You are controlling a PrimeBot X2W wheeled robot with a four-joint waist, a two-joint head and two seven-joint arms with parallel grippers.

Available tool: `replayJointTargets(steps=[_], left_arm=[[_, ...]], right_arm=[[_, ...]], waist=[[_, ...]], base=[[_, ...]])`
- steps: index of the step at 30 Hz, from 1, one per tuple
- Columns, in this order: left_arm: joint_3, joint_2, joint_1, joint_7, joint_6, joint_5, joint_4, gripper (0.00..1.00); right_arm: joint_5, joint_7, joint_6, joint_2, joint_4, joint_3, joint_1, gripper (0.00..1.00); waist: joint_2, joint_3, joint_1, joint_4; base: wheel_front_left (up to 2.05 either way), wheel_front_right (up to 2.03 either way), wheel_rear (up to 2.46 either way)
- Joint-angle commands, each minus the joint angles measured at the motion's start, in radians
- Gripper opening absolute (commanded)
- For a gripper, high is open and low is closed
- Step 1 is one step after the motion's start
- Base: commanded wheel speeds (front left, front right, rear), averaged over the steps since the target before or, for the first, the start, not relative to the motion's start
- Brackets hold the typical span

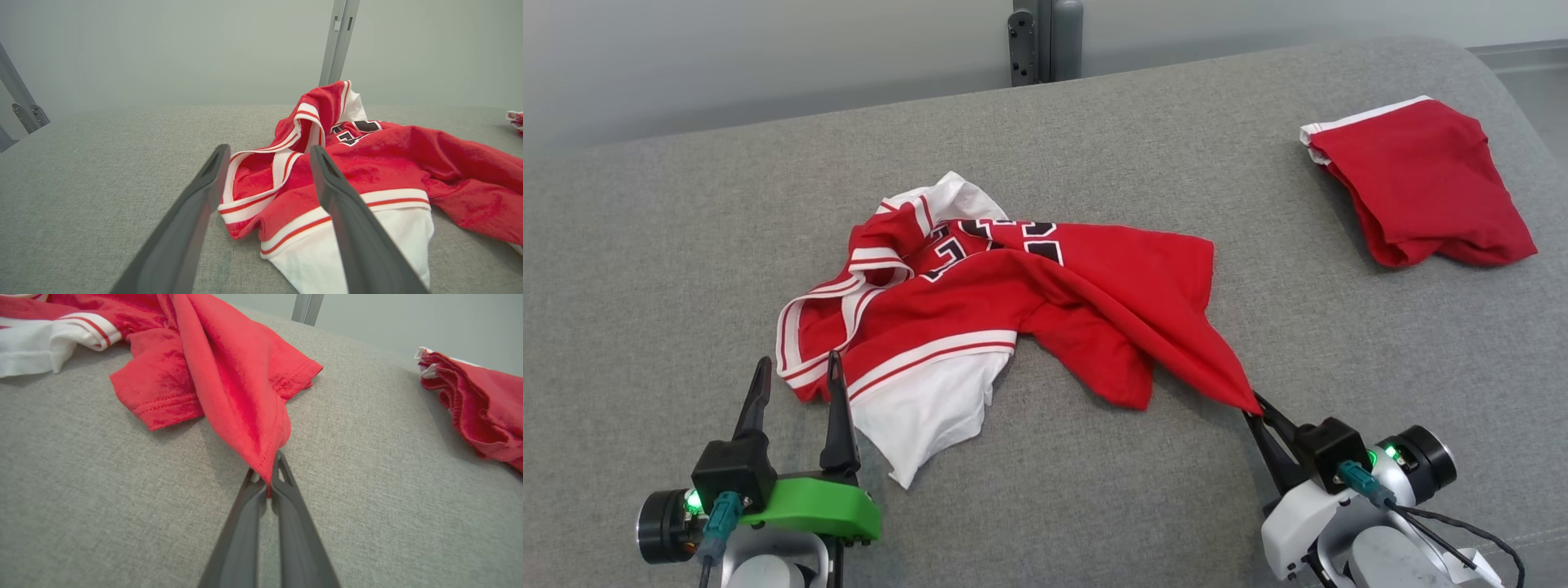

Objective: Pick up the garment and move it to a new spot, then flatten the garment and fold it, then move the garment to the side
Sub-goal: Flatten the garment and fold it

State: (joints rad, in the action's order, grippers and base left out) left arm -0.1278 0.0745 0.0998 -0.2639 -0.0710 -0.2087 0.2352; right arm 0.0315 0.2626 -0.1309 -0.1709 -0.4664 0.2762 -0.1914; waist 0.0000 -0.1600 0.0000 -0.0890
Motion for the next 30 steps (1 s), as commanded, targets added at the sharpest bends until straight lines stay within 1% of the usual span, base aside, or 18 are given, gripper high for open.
replayJointTargets(steps=[1,2,3,4,6,8,9,17,22,24,28,30], left_arm=[[0.001,0.008,-0.015,0.0,-0.003,0.002,0.002,1.0],[0.0,0.008,-0.014,0.0,-0.004,0.002,0.002,1.0],[0.0,0.008,-0.014,0.0,-0.005,0.001,0.002,1.0],[0.0,0.009,-0.014,0.0,-0.005,0.0,0.001,1.0],[-0.001,0.009,-0.016,0.0,-0.006,-0.002,0.001,1.0],[-0.001,0.01,-0.017,0.0,-0.006,-0.005,0.002,1.0],[-0.001,0.01,-0.017,0.0,-0.007,-0.007,0.003,1.0],[0.006,0.01,-0.027,0.0,-0.007,-0.022,0.014,1.0],[0.011,0.003,-0.032,0.003,0.005,-0.057,0.033,1.0],[0.007,0.002,-0.037,0.01,0.011,-0.067,0.045,1.0],[-0.002,0.0,-0.04,0.034,0.02,-0.086,0.07,1.0],[-0.005,-0.004,-0.042,0.053,0.024,-0.102,0.091,1.0]], right_arm=[[0.011,0.003,0.0,-0.001,-0.01,-0.01,0.017,0.0],[0.017,0.003,0.0,0.001,-0.011,-0.018,0.018,0.0],[0.024,0.003,0.0,0.004,-0.014,-0.026,0.024,0.05],[0.029,0.003,0.0,0.008,-0.018,-0.035,0.03,0.24],[0.041,0.003,0.0,0.012,-0.018,-0.053,0.042,0.49],[0.048,0.003,0.0,0.016,-0.011,-0.069,0.057,0.89],[0.052,0.003,0.0,0.017,-0.006,-0.077,0.064,1.0],[0.058,0.003,0.0,0.029,0.04,-0.123,0.136,1.0],[0.053,0.003,0.0,0.033,0.097,-0.164,0.17,1.0],[0.033,0.003,0.0,0.034,0.14,-0.211,0.186,1.0],[0.042,0.003,0.0,0.036,0.247,-0.344,0.207,1.0],[0.051,0.003,0.0,0.04,0.291,-0.383,0.207,1.0]], waist=[[0.0,0.001,0.0,0.001],[0.0,0.001,0.0,0.001],[0.0,0.002,0.0,0.002],[0.0,0.002,0.0,0.002],[0.0,0.003,0.0,0.002],[0.0,0.005,0.0,0.002],[0.0,0.005,0.0,0.002],[0.0,0.013,0.0,-0.007],[0.0,0.022,0.0,-0.014],[0.0,0.025,0.0,-0.015],[0.0,0.029,0.0,-0.017],[0.0,0.027,0.0,-0.019]], base=[[0.0,0.0,0.0],[0.0,0.0,0.0],[0.0,0.0,0.0],[0.0,0.0,0.0],[0.0,0.0,0.0],[0.0,0.0,0.0],[0.0,0.0,0.0],[0.0,0.0,0.0],[0.0,0.0,0.0],[0.0,0.0,0.0],[0.0,0.0,0.0],[0.0,0.0,0.0]])
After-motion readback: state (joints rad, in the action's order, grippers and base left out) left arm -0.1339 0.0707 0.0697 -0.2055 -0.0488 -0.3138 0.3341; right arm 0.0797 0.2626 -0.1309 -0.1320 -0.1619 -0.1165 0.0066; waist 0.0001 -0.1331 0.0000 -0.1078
